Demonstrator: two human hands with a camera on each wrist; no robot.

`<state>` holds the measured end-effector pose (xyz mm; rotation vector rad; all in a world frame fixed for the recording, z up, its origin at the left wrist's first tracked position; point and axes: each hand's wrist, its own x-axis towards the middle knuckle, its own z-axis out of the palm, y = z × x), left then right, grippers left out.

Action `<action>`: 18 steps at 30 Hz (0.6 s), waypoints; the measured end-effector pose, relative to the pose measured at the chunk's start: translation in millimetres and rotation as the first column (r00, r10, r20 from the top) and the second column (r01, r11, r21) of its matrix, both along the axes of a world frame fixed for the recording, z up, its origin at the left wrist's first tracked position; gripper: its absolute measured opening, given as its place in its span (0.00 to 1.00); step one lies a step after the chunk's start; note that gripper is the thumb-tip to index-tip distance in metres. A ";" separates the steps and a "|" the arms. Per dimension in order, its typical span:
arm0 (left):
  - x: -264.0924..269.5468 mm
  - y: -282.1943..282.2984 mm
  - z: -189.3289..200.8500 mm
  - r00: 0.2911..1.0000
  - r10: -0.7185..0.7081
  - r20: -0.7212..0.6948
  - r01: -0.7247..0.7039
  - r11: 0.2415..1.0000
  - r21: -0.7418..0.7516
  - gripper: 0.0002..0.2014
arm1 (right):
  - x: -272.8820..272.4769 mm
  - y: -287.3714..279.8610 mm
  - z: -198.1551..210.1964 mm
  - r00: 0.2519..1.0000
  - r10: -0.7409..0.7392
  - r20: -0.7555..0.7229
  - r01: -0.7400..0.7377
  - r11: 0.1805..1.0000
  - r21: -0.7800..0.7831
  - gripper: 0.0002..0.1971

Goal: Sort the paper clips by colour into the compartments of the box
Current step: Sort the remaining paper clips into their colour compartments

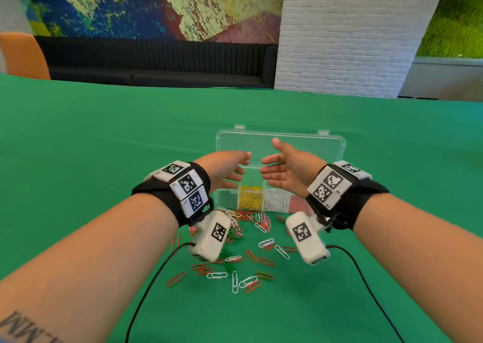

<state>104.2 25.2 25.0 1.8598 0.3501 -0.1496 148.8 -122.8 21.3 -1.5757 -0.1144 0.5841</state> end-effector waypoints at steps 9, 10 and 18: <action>-75.3 9.7 -15.0 0.856 -0.412 -0.312 0.499 0.500 0.708 0.05 | -49.0 -37.3 -17.6 0.852 0.462 0.249 -0.144 0.662 -0.735 0.07; -80.9 9.2 -19.0 0.825 -0.417 -0.381 0.551 0.444 0.707 0.04 | -55.0 -39.0 -21.2 0.824 0.517 0.232 -0.142 0.584 -0.799 0.06; -99.8 5.2 -42.6 0.750 -0.456 -0.479 0.655 0.414 0.631 0.08 | -77.1 -32.4 -41.7 0.747 0.642 0.172 -0.070 0.333 -0.940 0.04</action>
